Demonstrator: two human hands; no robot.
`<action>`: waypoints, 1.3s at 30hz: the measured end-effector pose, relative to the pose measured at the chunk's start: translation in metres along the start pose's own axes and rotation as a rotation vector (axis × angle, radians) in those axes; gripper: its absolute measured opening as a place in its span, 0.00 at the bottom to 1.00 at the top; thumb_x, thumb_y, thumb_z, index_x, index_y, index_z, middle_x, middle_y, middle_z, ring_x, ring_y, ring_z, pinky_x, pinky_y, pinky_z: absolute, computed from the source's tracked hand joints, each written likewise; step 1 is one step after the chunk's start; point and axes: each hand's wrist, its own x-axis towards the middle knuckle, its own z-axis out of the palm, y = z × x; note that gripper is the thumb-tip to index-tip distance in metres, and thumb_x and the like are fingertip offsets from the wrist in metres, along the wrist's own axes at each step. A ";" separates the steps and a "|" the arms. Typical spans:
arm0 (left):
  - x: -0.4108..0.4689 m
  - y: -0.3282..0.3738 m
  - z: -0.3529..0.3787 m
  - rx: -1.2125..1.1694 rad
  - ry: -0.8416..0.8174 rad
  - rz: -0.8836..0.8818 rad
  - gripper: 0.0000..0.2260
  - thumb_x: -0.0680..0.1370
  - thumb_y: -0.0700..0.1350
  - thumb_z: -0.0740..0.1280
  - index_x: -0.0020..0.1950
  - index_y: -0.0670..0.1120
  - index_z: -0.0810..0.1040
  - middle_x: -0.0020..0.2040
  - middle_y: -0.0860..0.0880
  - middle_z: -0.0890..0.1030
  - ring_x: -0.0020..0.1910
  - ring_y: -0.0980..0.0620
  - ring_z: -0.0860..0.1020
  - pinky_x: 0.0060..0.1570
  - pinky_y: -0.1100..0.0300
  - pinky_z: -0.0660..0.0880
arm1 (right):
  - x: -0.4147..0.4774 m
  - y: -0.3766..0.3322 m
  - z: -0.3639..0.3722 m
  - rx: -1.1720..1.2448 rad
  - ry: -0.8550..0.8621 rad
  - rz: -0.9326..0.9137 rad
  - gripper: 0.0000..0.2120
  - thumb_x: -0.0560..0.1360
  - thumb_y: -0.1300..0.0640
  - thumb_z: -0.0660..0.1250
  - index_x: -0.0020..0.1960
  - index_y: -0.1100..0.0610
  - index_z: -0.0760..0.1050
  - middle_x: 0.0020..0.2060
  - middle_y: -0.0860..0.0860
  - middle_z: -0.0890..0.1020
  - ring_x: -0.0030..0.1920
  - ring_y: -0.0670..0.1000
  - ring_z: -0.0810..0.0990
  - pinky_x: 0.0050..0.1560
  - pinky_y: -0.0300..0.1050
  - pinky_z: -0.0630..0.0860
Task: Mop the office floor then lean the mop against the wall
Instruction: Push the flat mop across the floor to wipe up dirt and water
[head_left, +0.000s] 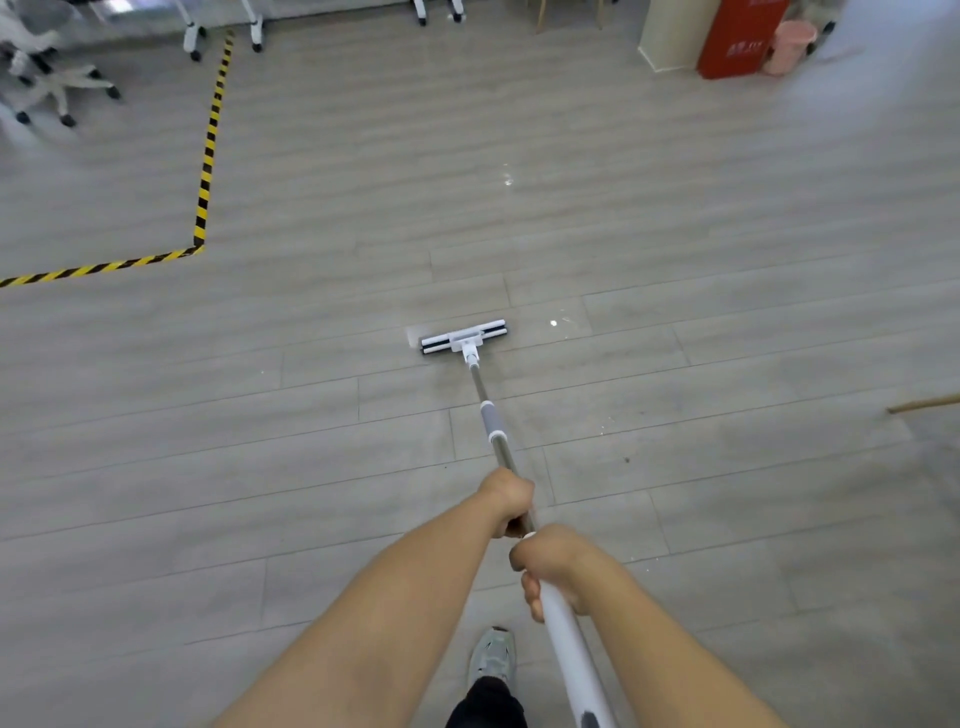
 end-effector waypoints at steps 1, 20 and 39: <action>0.007 0.007 -0.009 0.001 0.004 0.001 0.04 0.80 0.40 0.58 0.50 0.41 0.72 0.43 0.41 0.80 0.36 0.45 0.79 0.26 0.60 0.72 | 0.005 -0.012 0.003 0.006 0.006 0.001 0.09 0.75 0.69 0.58 0.54 0.63 0.70 0.22 0.55 0.71 0.22 0.52 0.69 0.28 0.43 0.72; 0.009 -0.015 0.069 -0.061 -0.062 -0.013 0.10 0.81 0.41 0.57 0.61 0.42 0.67 0.38 0.42 0.78 0.33 0.45 0.78 0.34 0.54 0.78 | -0.006 0.055 -0.045 0.063 0.141 -0.035 0.07 0.72 0.68 0.61 0.50 0.66 0.72 0.23 0.57 0.73 0.22 0.53 0.70 0.28 0.42 0.70; -0.153 -0.112 0.387 0.058 -0.189 0.012 0.22 0.80 0.41 0.56 0.73 0.44 0.57 0.56 0.40 0.79 0.36 0.46 0.80 0.21 0.58 0.76 | -0.137 0.347 -0.234 0.026 0.203 -0.034 0.05 0.72 0.69 0.62 0.46 0.64 0.68 0.23 0.57 0.71 0.20 0.53 0.68 0.24 0.40 0.67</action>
